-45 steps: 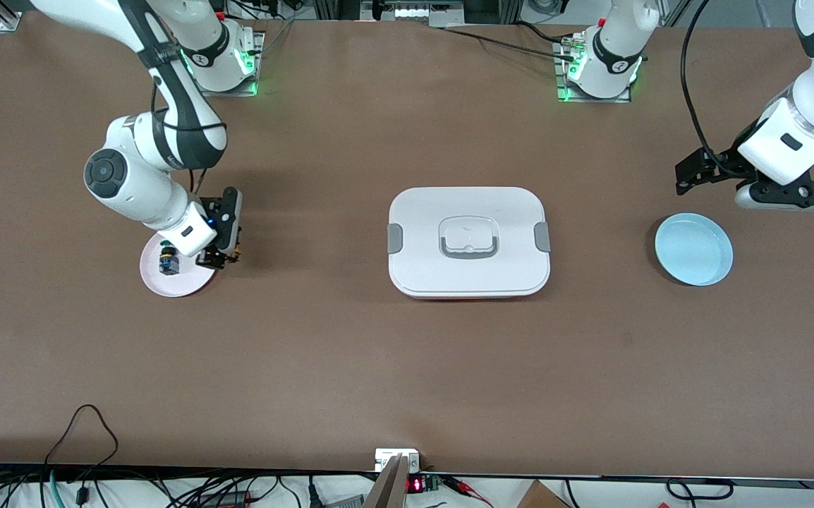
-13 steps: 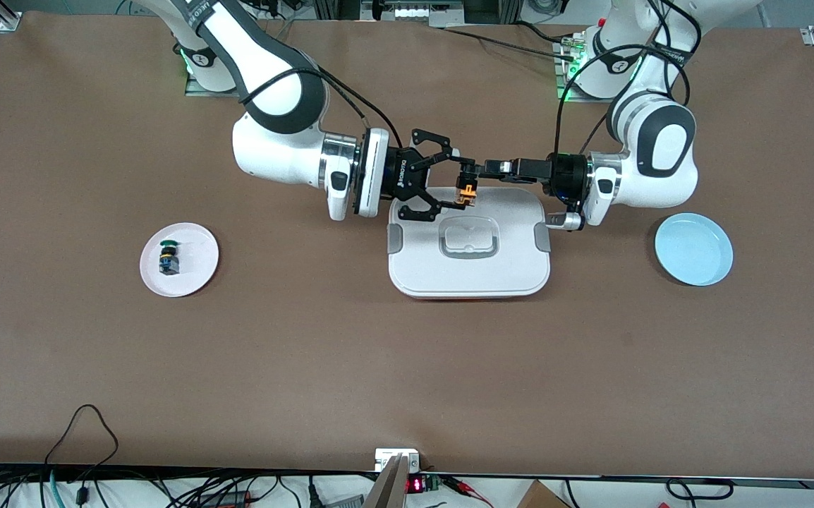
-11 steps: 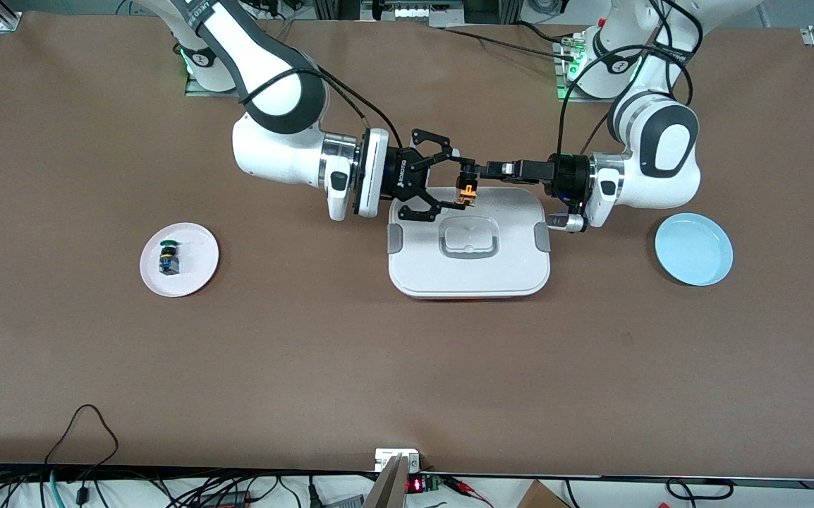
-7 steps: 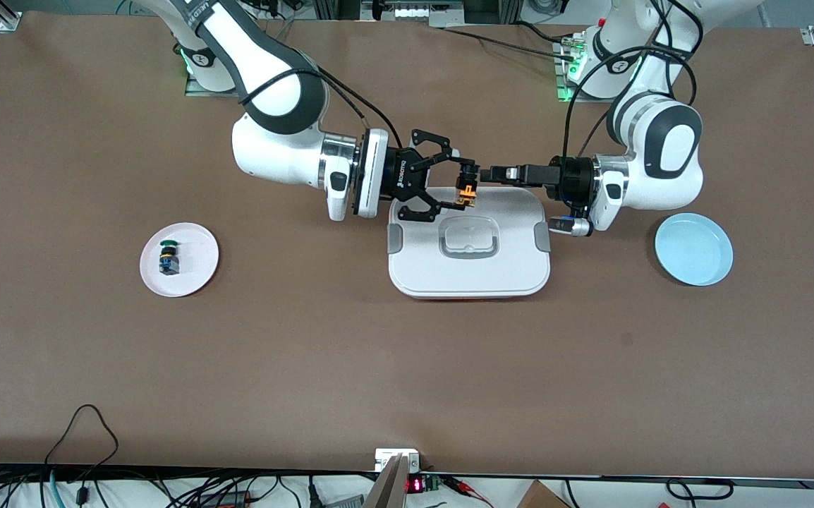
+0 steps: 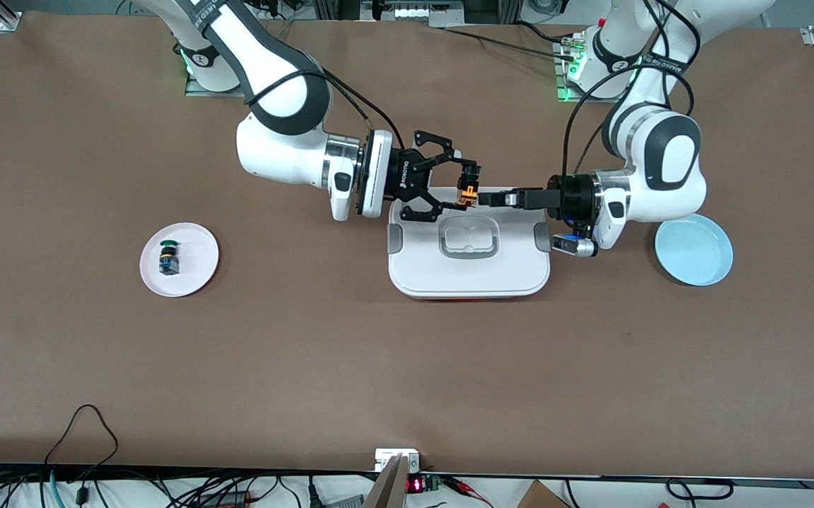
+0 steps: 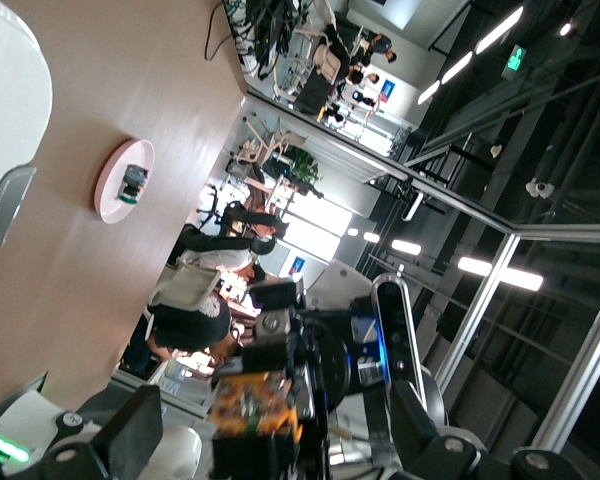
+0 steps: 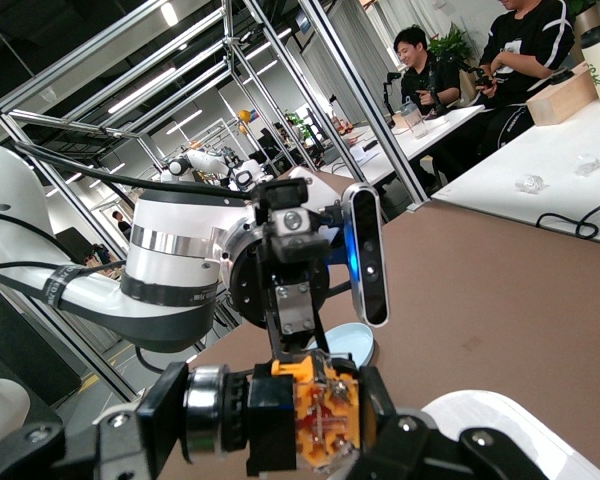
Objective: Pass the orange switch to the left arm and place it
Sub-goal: 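Carry the switch above the box toward the left gripper, then grasp the orange switch with the left gripper above the box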
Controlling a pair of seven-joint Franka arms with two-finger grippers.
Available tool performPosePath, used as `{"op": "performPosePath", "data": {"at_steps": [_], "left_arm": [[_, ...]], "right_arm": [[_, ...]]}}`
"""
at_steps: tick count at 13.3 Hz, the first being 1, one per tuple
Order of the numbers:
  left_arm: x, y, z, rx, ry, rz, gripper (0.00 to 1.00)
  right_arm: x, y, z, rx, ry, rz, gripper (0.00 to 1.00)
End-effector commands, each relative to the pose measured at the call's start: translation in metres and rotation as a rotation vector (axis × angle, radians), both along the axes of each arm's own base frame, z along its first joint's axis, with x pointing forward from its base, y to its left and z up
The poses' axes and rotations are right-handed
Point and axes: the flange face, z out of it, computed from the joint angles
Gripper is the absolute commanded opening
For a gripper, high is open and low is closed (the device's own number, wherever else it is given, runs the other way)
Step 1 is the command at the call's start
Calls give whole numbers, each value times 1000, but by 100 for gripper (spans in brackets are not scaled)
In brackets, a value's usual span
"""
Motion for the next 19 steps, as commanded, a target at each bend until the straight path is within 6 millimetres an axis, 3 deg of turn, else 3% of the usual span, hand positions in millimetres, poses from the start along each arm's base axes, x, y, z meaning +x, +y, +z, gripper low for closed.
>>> {"op": "performPosePath", "data": {"at_steps": [1, 3, 12, 13, 15, 19], "left_arm": [[0, -29, 3, -3, 3, 29, 95], [-1, -29, 3, -2, -2, 29, 76], [-14, -23, 2, -39, 6, -42, 74], [-14, -20, 1, -25, -5, -64, 69], [-14, -13, 0, 5, -19, -82, 49], [-11, -10, 1, 10, -25, -81, 40]], "right_arm": [[1, 8, -1, 13, -11, -16, 27], [2, 9, 0, 16, -13, -16, 27], [4, 9, -1, 18, -11, -19, 27], [4, 9, -1, 18, -11, -19, 27], [4, 9, -2, 17, -10, -18, 27], [4, 9, -3, 16, -9, -18, 27]]}}
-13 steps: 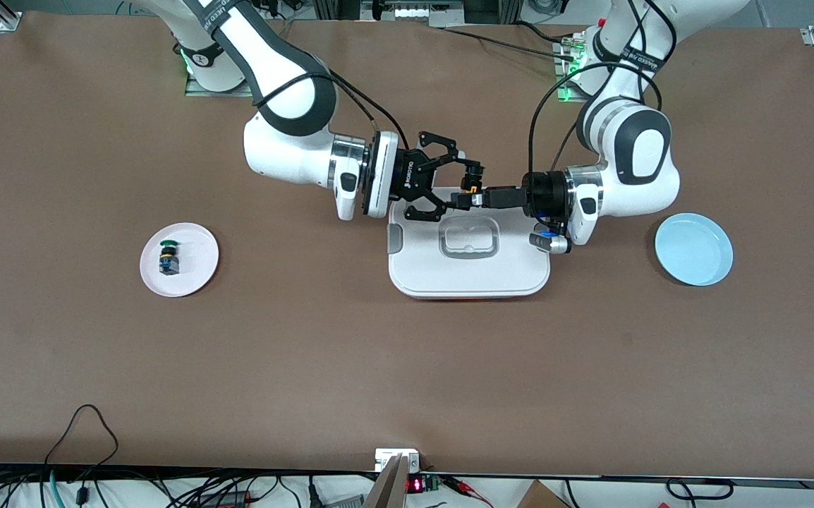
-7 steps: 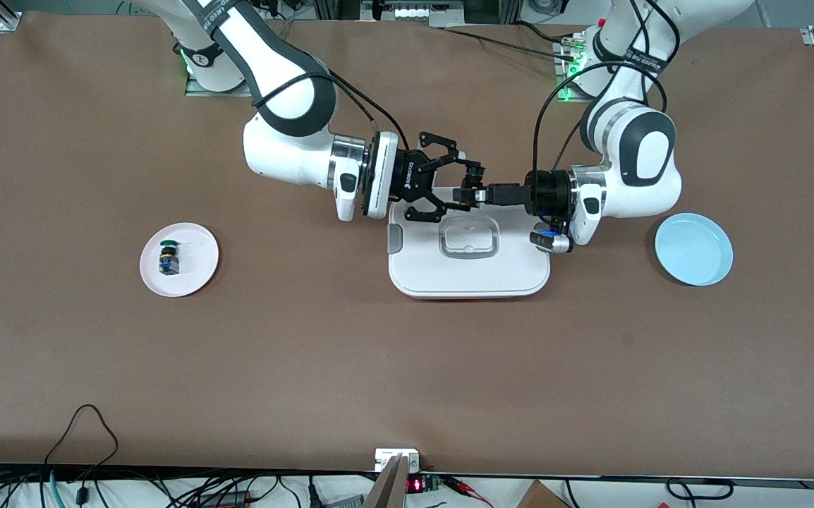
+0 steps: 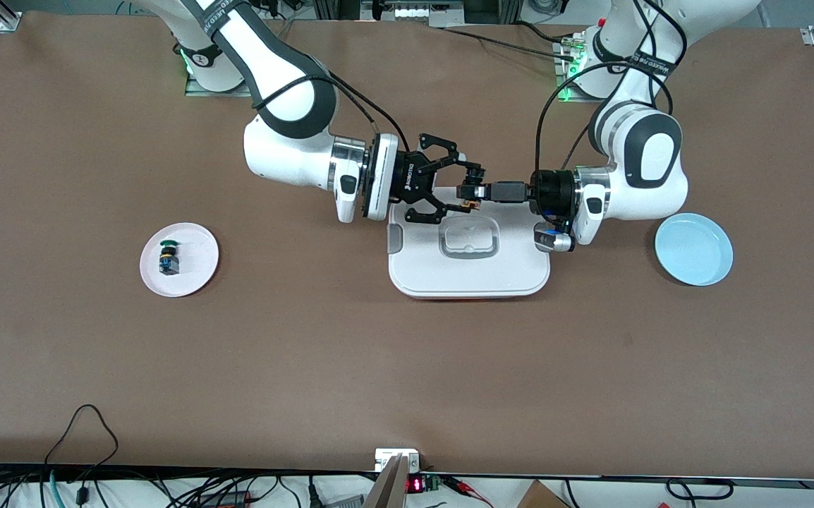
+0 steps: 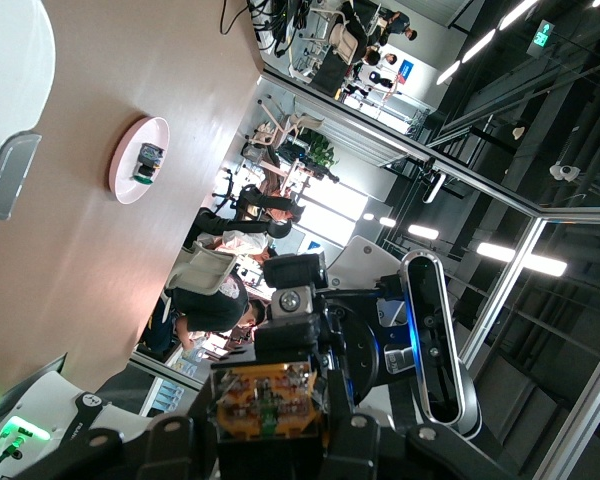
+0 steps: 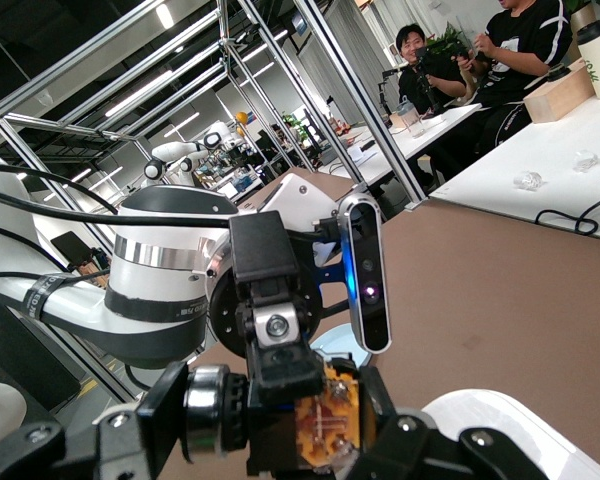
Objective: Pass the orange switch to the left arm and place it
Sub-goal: 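Grasp the orange switch with the left gripper above the box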
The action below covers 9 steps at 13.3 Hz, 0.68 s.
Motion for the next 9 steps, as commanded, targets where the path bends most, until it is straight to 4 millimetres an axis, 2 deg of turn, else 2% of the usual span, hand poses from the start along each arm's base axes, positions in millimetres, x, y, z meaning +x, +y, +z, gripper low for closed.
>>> {"op": "performPosePath", "data": {"at_steps": [1, 2, 4, 5, 6, 7, 9], "left_arm": [[-1, 5, 4, 1, -20, -12, 36], [-1, 5, 5, 0, -20, -13, 31], [1, 8, 6, 0, -21, -9, 24], [1, 7, 6, 0, -21, -11, 24], [0, 7, 7, -1, -21, -11, 24], [1, 7, 6, -1, -19, -11, 24], [1, 7, 6, -1, -16, -11, 24]], "right_arm": [[2, 5, 1, 12, -14, -11, 27], [2, 5, 1, 12, -14, -11, 28], [2, 4, 1, 12, -12, -13, 37], [2, 4, -1, 12, -6, -14, 49], [2, 4, 0, 15, 1, -15, 80], [4, 2, 0, 17, 6, -19, 100], [8, -4, 5, 23, 3, -27, 100]]}}
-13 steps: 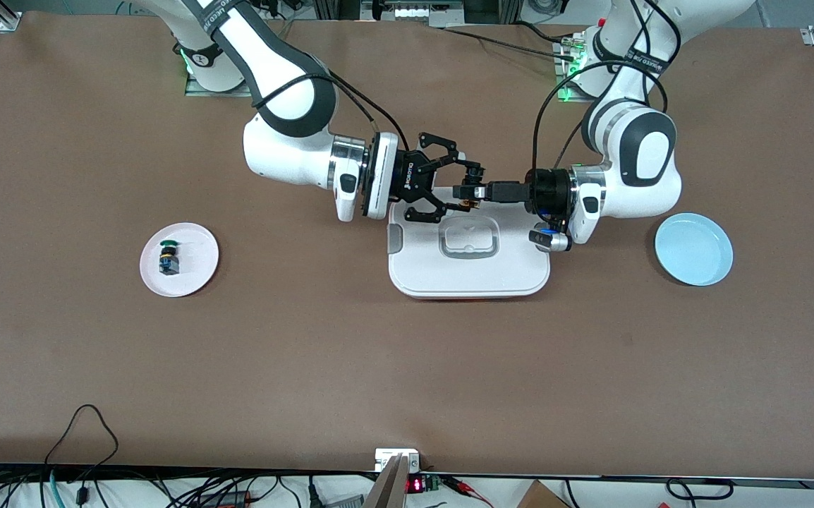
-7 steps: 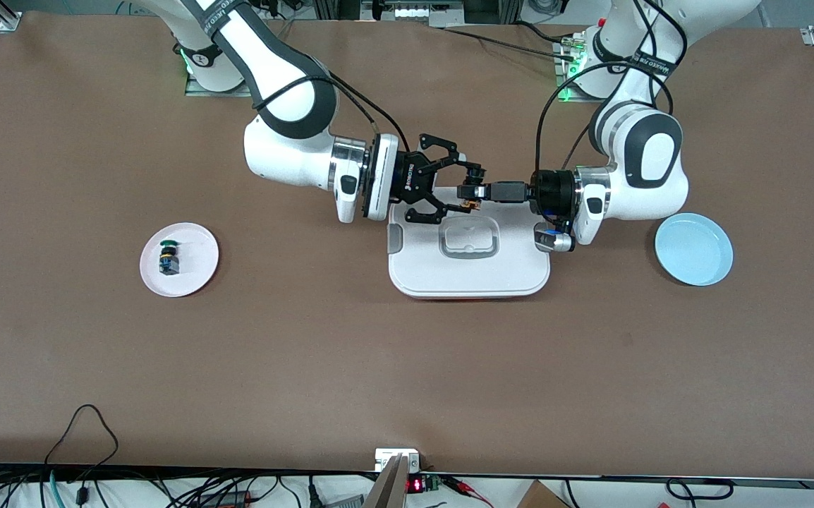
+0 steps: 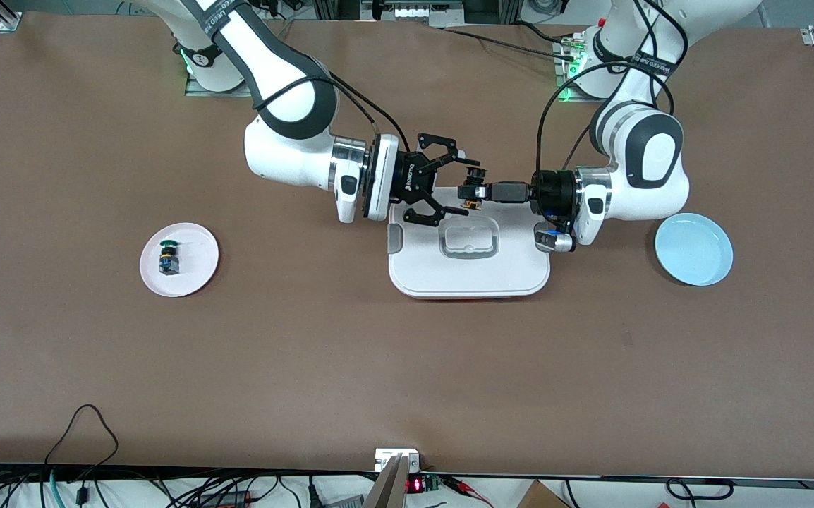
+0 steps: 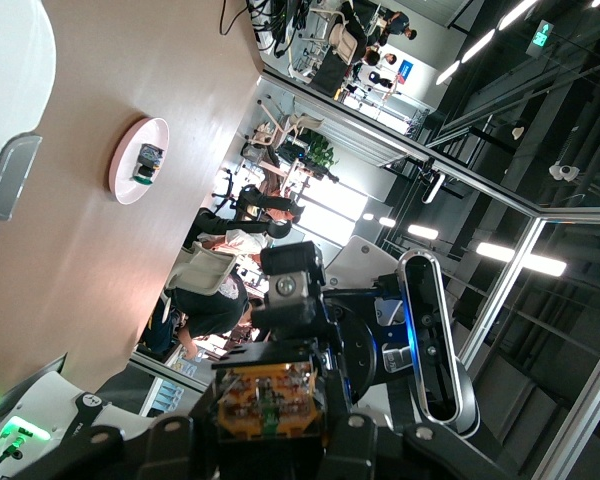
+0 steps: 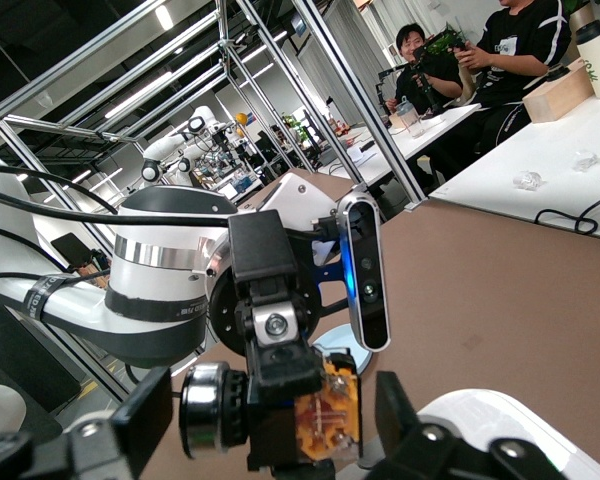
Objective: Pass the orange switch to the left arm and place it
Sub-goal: 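Grasp the orange switch with the left gripper above the box, then open the right gripper and withdraw while the left gripper carries switch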
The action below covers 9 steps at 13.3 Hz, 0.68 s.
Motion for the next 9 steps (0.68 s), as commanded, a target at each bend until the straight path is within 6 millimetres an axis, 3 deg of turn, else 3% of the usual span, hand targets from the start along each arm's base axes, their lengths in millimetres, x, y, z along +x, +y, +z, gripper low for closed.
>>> {"op": "performPosePath", "data": {"at_steps": [1, 3, 6, 9], "left_arm": [[-1, 2, 6, -3, -15, -19, 24], [-1, 5, 6, -3, -17, -22, 24], [7, 18, 14, 125, -112, -168, 24], [25, 43, 16, 255, -216, -432, 24]], "right_arm": [[11, -9, 8, 22, -6, -31, 100], [31, -40, 19, 10, -42, -71, 100], [50, -115, 35, -26, -89, -105, 100], [66, -199, 24, -111, -98, -11, 100]]}}
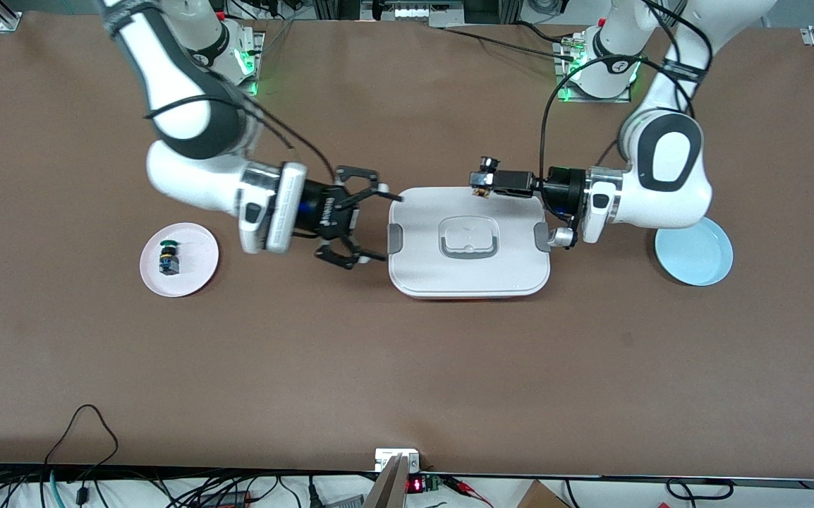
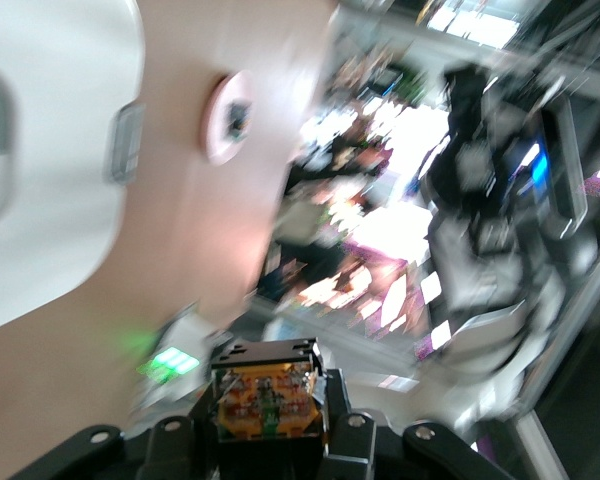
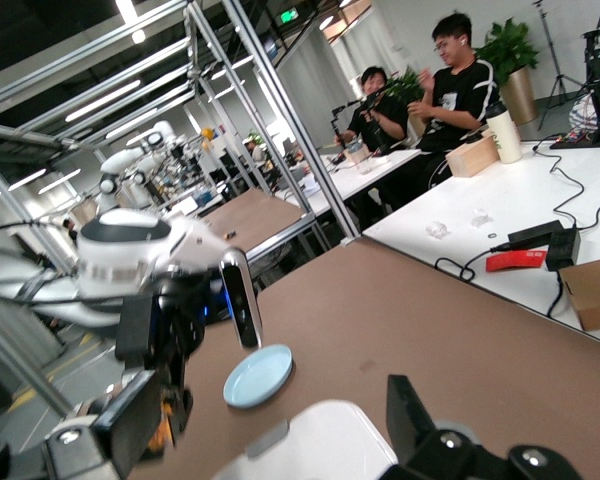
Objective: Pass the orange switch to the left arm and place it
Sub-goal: 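Open the right gripper and withdraw while the left gripper carries switch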
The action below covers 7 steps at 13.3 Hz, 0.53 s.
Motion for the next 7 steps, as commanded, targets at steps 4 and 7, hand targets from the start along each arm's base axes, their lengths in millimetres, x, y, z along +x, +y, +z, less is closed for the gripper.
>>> {"op": "performPosePath", "data": {"at_steps": [4, 7], "left_arm": [[29, 27, 21, 256, -155, -405, 24], [28, 34, 40, 414, -217, -576, 24]], "right_arm": [[9, -156, 12, -317, 47, 81, 100], [7, -217, 40, -482, 155, 33, 100]]}}
